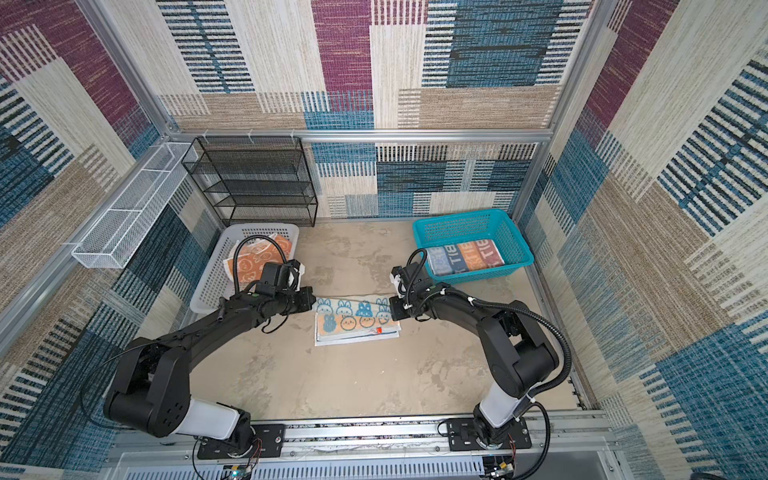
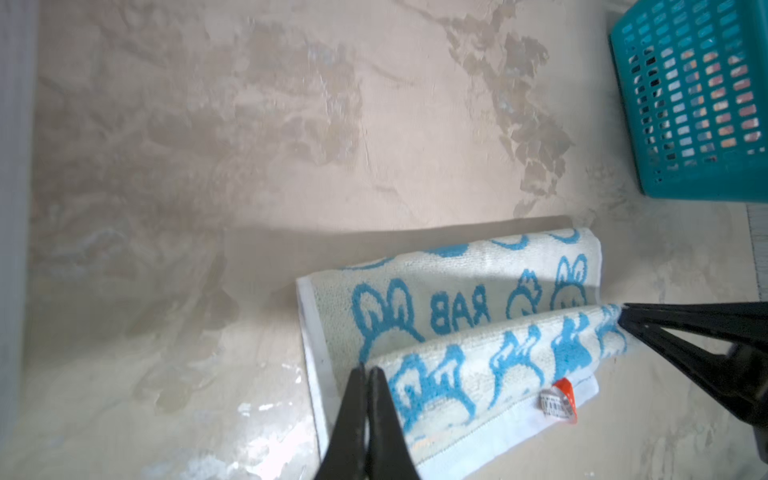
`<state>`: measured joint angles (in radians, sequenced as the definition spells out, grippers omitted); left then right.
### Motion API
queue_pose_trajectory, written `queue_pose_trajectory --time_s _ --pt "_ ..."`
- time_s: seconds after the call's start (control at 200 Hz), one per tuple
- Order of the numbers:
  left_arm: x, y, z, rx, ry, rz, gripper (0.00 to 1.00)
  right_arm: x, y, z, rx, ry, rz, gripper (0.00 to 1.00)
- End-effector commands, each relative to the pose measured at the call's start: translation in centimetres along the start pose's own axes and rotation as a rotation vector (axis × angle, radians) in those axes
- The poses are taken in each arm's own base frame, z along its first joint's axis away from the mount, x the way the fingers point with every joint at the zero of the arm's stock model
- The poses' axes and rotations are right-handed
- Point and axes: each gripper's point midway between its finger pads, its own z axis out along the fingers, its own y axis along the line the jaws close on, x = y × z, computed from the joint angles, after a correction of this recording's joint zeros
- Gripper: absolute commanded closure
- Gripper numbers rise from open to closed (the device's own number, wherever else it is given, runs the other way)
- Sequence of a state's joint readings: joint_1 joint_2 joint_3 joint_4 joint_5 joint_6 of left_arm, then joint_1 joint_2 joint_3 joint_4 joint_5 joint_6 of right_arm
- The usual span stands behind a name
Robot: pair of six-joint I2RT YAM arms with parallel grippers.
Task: Fold and stack the towels
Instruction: 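Fold the far towel edge toward the robot over the folded half with both grippers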
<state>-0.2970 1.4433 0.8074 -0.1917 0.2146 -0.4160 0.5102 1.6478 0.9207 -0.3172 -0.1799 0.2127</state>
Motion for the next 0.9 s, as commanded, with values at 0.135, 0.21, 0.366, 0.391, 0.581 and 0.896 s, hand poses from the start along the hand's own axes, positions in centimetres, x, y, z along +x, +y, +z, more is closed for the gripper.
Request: queue_pose_trajectory --time_s 0.135,0.21,0.366,0.391,0.581,0.896 --pt "4.0 0.8 0.6 0.009 0.028 -0.061 1.00 1.1 -1.0 0.3 0.027 -0.032 0.063 1.00" --pt "4.5 0.7 0.6 0.008 0.035 -0.056 1.00 0.6 -0.7 -0.2 0.015 -0.048 0.062 1.00" --pt "4.2 0.1 -0.5 0.013 0.016 -0.047 1.00 -0.3 -0.2 -1.7 0.014 -0.078 0.053 1.00" --pt "4.1 -0.1 -0.7 0.020 0.010 -0.047 1.00 -0.4 -0.2 -1.9 0.013 -0.082 0.052 1.00" --pt "5.0 -1.2 -1.3 0.029 0.004 -0.015 1.00 0.2 0.0 -2.6 0.000 -0.087 0.057 1.00" --pt "7.5 0.4 0.1 -0.019 0.046 -0.013 1.00 3.3 -0.1 -0.4 -0.014 -0.020 0.078 0.99"
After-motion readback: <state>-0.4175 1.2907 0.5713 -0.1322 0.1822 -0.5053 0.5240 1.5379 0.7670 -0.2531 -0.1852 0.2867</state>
